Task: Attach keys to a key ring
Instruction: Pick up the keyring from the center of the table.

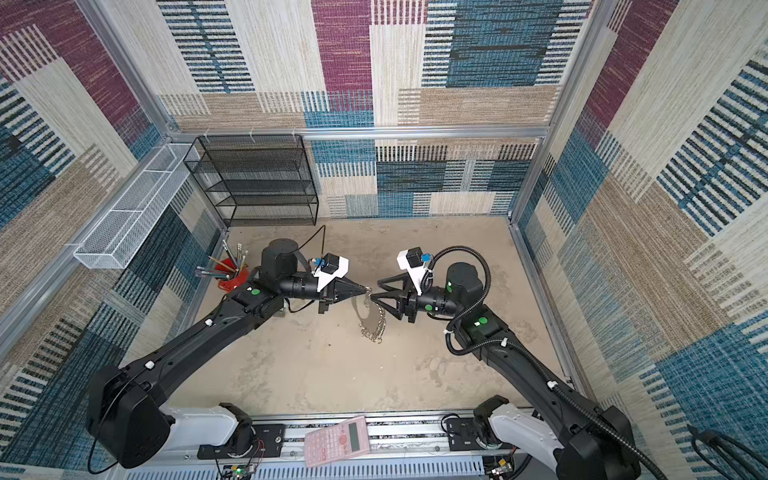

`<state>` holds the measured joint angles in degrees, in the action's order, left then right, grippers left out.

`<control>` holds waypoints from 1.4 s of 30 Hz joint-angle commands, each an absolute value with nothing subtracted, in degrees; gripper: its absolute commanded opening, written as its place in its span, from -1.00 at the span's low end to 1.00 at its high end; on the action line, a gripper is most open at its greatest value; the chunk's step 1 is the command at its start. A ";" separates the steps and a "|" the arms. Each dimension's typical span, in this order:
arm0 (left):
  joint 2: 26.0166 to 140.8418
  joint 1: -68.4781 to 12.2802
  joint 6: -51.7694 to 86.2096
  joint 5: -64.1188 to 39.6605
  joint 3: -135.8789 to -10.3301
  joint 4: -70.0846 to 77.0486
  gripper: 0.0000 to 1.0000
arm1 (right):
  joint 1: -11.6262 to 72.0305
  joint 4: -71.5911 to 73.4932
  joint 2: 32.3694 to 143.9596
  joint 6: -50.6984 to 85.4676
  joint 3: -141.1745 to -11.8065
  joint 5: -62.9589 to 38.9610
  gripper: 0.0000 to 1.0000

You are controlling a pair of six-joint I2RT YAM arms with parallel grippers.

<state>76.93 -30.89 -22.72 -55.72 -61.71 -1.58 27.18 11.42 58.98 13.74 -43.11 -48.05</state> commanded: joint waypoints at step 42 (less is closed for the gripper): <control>78.98 -30.76 -24.26 -59.87 -65.38 -8.10 -1.00 | 27.24 12.52 63.71 11.99 -45.16 -48.51 -0.39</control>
